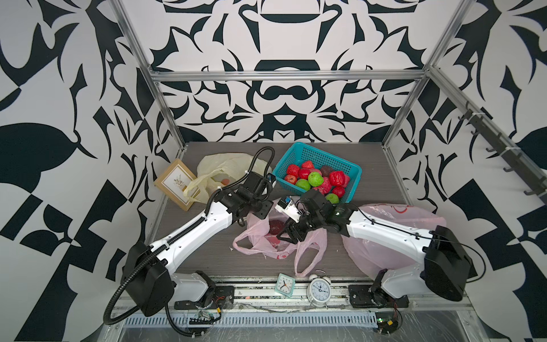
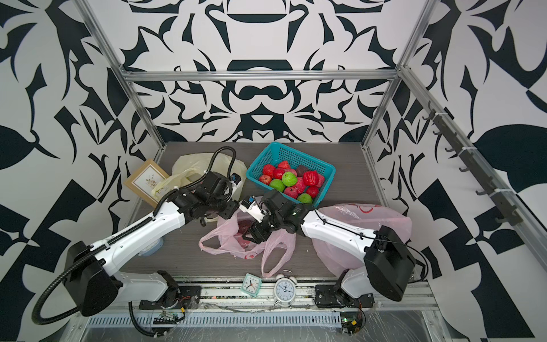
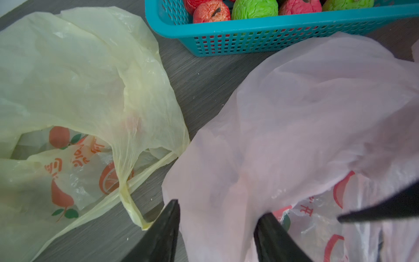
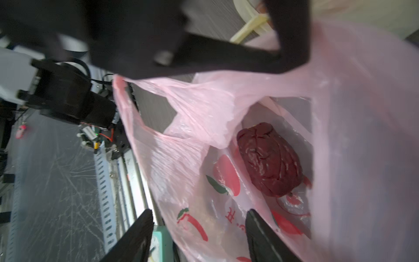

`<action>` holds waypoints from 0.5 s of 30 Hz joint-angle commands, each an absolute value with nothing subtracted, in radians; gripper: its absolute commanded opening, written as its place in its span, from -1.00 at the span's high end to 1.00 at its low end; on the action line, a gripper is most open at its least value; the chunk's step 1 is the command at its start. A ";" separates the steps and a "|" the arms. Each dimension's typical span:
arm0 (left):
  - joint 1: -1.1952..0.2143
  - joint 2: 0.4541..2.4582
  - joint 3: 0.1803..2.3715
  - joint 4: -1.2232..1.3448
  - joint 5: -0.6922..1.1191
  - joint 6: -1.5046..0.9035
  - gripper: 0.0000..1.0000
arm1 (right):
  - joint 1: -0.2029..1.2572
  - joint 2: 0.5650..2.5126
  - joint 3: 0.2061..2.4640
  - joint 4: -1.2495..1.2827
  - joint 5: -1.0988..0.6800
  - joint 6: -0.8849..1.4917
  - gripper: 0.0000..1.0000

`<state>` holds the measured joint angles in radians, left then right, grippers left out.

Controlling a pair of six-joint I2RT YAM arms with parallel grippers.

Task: Untie the knot of a plastic bag & take out the apple
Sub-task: Pick up the apple from the plastic bag.

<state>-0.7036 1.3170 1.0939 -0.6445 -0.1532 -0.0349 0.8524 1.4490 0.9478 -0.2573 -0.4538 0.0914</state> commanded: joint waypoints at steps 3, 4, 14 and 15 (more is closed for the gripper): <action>-0.699 1.282 1.110 -0.779 -0.123 -0.119 -0.17 | 0.859 1.498 0.988 -0.224 -0.307 0.043 -0.36; -0.694 1.282 1.111 -0.797 -0.106 -0.131 -0.16 | 0.859 1.514 0.996 -0.223 -0.304 0.031 -0.36; -0.589 1.207 1.092 -0.882 0.151 -0.184 -0.04 | 0.859 1.604 1.068 -0.263 -0.286 -0.058 -0.36; -0.586 1.202 1.085 -0.881 0.169 -0.185 -0.06 | 0.860 1.609 1.074 -0.267 -0.284 -0.061 -0.36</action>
<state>-0.5991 1.2350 1.0935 -0.8337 0.0586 -0.1608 0.8536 1.6161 1.0283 -0.2619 -0.3088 -0.0216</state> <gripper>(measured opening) 0.526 0.681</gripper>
